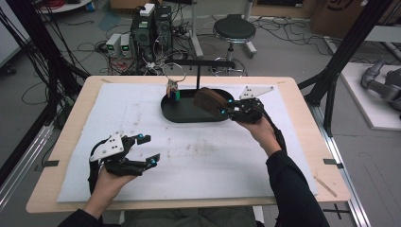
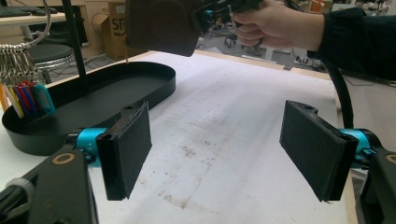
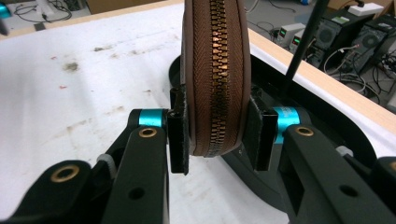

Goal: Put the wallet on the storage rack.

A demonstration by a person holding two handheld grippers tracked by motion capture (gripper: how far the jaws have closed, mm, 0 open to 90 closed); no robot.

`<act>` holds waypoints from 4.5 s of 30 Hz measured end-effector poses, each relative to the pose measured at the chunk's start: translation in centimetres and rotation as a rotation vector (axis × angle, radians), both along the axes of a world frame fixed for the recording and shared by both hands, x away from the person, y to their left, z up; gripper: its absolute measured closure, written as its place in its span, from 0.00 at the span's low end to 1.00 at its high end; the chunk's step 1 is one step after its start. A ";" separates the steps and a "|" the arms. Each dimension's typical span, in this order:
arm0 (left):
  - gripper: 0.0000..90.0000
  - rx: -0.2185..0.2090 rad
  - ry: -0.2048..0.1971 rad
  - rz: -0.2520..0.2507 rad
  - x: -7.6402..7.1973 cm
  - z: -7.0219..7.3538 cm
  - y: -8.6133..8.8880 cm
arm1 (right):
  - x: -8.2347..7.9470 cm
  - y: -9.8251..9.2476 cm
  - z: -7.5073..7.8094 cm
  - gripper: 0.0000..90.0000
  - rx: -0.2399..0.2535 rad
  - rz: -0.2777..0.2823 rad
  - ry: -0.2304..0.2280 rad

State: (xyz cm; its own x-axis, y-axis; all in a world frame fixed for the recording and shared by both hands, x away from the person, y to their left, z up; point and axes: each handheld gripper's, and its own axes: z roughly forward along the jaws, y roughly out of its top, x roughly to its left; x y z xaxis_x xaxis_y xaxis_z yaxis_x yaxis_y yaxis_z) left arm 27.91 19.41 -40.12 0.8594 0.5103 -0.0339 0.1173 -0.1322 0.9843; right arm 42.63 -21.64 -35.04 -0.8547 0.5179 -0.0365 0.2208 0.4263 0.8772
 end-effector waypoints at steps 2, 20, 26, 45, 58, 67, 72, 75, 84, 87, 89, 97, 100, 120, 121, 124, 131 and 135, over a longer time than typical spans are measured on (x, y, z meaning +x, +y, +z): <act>0.28 0.010 -0.003 -0.002 0.0 0.0 -0.1 | 0.5 0.2 -0.1 0.75 -0.007 -0.008 0.004; 0.28 0.027 -0.003 -0.020 -0.3 -0.3 -0.5 | 3.4 1.9 -2.7 0.75 -0.091 -0.072 0.051; 0.28 0.027 -0.003 -0.024 -0.3 -0.3 -0.7 | 4.2 2.9 -3.4 0.75 -0.121 -0.099 0.058; 0.28 0.029 0.005 -0.034 -0.6 -0.5 -0.5 | 6.3 6.5 -5.2 0.75 -0.187 -0.127 0.073; 0.28 0.031 0.009 -0.039 -0.5 -0.6 -0.8 | 6.7 5.9 -5.8 0.74 -0.223 -0.172 0.114; 0.28 0.043 0.005 -0.041 -0.5 -0.6 -0.7 | 6.5 5.3 -5.0 0.53 -0.206 -0.236 0.088; 0.28 0.048 -0.001 -0.039 -0.5 -0.6 -0.8 | 5.9 3.9 -3.9 0.46 -0.199 -0.265 0.061; 0.28 0.057 -0.007 -0.035 -0.5 -0.5 -0.8 | 5.2 2.9 -3.0 0.43 -0.185 -0.275 0.047; 0.28 0.069 -0.016 -0.003 0.1 -0.4 -0.5 | 1.0 -0.7 -0.8 0.36 -0.118 -0.224 0.019; 0.28 0.114 -0.036 0.026 0.4 -0.4 -0.3 | -1.0 -1.8 -0.5 0.36 -0.088 -0.214 -0.019; 0.28 0.117 -0.032 0.041 0.7 -0.5 -0.1 | -2.4 -2.8 -0.4 0.36 -0.056 -0.200 -0.022; 0.28 0.138 -0.034 0.120 1.2 -0.7 1.0 | -6.1 -6.2 -0.8 0.35 0.046 -0.214 -0.037; 0.28 0.138 -0.034 0.156 1.3 -0.7 1.5 | -7.1 -7.3 -1.6 0.33 0.061 -0.231 -0.031; 0.28 0.157 -0.027 0.287 1.4 -1.1 4.1 | -8.3 -10.6 -5.2 0.23 0.077 -0.339 0.021; 0.28 0.159 -0.027 0.288 1.3 -1.1 4.1 | -8.3 -10.6 -5.2 0.23 0.079 -0.341 0.023; 0.28 0.158 -0.027 0.291 1.3 -1.2 4.1 | -8.2 -10.7 -5.4 0.23 0.079 -0.353 0.030; 0.28 0.164 -0.026 0.295 1.3 -1.2 4.2 | -8.2 -10.9 -5.4 0.23 0.087 -0.358 0.031; 0.28 0.163 -0.024 0.296 1.3 -1.2 4.2 | -8.1 -11.0 -5.5 0.23 0.086 -0.360 0.037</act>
